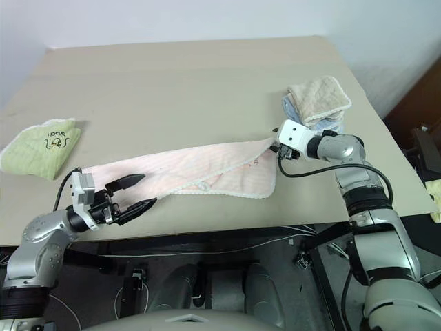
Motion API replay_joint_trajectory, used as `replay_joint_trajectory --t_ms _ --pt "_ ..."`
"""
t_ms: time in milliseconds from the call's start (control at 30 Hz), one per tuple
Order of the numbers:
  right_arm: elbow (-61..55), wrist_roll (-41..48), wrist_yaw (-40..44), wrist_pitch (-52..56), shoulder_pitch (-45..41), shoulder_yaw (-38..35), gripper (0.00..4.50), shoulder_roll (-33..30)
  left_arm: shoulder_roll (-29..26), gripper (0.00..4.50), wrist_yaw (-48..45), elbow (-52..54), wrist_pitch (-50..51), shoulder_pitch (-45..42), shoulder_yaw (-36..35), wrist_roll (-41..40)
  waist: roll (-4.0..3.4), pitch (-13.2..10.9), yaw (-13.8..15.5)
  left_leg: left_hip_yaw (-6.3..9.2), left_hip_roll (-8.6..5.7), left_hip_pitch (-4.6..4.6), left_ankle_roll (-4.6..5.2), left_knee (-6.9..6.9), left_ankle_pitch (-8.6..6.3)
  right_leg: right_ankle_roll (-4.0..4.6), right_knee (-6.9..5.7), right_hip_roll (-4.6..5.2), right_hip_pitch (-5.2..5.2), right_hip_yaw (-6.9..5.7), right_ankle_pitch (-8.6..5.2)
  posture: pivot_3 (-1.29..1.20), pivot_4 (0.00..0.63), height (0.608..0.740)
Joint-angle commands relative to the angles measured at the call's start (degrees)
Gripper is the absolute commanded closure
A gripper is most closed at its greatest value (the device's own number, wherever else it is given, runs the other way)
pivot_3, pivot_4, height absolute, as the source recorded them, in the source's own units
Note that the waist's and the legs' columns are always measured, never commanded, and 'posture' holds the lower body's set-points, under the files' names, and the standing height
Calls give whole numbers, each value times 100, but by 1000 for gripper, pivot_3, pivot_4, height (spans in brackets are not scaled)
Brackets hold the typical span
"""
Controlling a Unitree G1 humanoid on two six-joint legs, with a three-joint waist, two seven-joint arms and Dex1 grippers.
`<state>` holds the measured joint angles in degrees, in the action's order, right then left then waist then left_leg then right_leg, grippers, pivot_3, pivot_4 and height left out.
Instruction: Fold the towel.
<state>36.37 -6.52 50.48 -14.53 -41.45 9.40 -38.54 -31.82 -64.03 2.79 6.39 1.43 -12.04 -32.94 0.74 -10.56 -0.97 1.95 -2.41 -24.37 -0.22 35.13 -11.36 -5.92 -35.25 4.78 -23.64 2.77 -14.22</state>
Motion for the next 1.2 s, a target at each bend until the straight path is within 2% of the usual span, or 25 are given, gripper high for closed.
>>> replay_joint_trajectory --t_ms 33,133,167,300,433,600,700,900,1067,1200 --pt "-329 202 158 -114 94 -195 3374 -139 35 0 -6 93 -164 -31 18 41 0 0 2 0 0 0 0 1 0 0 0 0 0 0 0 0 150 740" --pt "-446 244 145 -316 168 -244 4367 -159 41 0 22 106 -130 -66 54 51 0 0 0 0 0 1 0 1 0 0 -1 0 1 0 0 0 150 740" --pt "-443 211 113 -379 161 -240 4467 -167 28 0 26 107 -118 -95 70 63 0 0 -3 0 0 1 0 1 0 0 -2 0 1 0 0 0 150 740" --pt "-601 453 146 -293 96 -396 4467 -73 -37 0 80 152 -47 -179 50 41 0 0 -6 0 1 5 0 3 0 0 -6 -3 2 1 0 0 150 740" --pt "-845 830 -159 132 -255 -712 4467 184 -190 0 102 243 19 -136 20 85 -1 -1 -30 -2 4 7 0 2 0 -1 -11 -5 0 6 1 0 150 740" --pt "-480 369 -1522 35 -1094 -891 4467 483 -258 0 282 350 -26 -188 -87 119 -5 -3 -19 -6 7 8 -2 4 1 0 -26 -6 -7 10 0 0 150 740" --pt "-529 365 -1896 94 -1375 -884 4467 731 -260 0 379 387 -114 -240 -120 175 -3 -2 10 -4 7 7 -3 2 1 1 -24 -6 -7 8 0 0 150 740" --pt "-729 356 -2093 153 -1632 -828 4467 1050 -94 0 692 -298 -1262 -297 -164 897 -5 -3 -9 -7 6 5 -2 0 2 1 -25 -6 -10 9 1 0 150 740" --pt "-567 336 -2163 164 -1804 -812 4467 1123 -109 0 534 -506 -1599 30 -90 969 -5 -3 -33 -12 6 -1 -2 -5 2 -14 -27 -6 -23 11 9 0 150 740" --pt "-430 298 -2284 153 -1856 -806 4467 1169 -365 0 443 -504 -1830 296 -104 1205 -5 -3 -32 -11 8 -2 -2 -8 1 -10 -30 -5 -28 12 7 0 150 740"
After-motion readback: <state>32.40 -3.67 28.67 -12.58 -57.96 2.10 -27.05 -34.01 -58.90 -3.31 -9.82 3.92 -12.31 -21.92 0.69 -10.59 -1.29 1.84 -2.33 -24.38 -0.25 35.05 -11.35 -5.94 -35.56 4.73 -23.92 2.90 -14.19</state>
